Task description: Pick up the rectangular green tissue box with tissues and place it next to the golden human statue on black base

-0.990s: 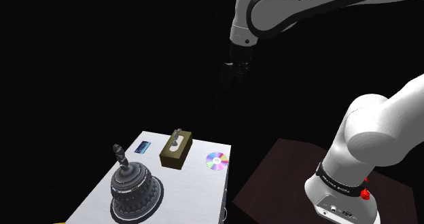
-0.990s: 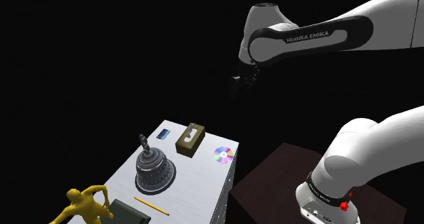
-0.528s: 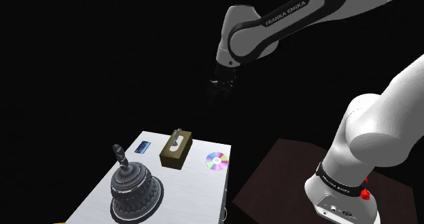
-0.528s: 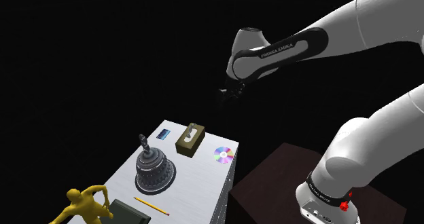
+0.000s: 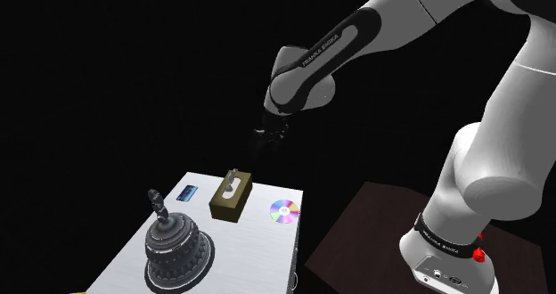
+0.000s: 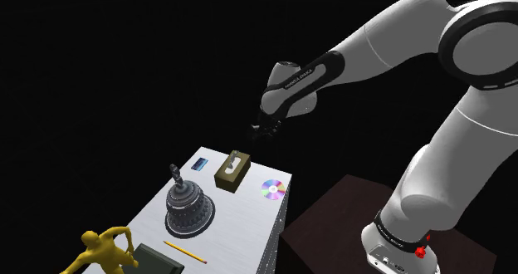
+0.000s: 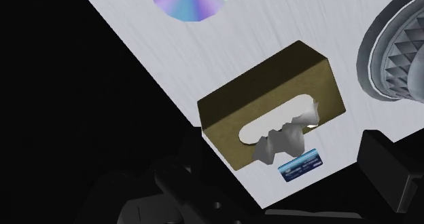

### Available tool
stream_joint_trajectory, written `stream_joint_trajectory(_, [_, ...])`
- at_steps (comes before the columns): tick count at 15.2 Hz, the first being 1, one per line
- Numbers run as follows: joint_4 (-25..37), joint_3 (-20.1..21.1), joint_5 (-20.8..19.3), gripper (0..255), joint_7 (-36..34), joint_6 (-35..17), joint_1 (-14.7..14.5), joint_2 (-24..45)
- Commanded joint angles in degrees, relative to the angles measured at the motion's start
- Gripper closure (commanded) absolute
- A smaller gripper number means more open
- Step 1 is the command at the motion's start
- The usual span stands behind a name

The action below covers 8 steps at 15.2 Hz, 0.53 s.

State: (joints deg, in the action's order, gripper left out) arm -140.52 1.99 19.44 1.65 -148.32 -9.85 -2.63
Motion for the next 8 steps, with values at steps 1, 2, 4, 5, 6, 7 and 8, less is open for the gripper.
stream_joint_trajectory(1, [2.0,0.5,3.8,0,2.0,-2.6,-0.9,4.2])
stream_joint_trajectory(2, [3.1,0.9,5.9,0,3.3,-3.8,-1.1,6.4])
stream_joint_trajectory(4, [5.7,1.9,10.0,0,6.0,-5.9,-1.3,10.8])
stream_joint_trajectory(5, [7.1,2.5,12.0,0,7.4,-6.9,-1.2,13.0])
stream_joint_trajectory(6, [8.5,3.3,13.9,0,8.7,-7.8,-1.1,15.2])
stream_joint_trajectory(7, [10.1,4.1,15.6,0,9.9,-8.6,-0.8,17.4])
stream_joint_trajectory(8, [11.7,5.0,17.3,0,11.1,-9.3,-0.5,19.6])
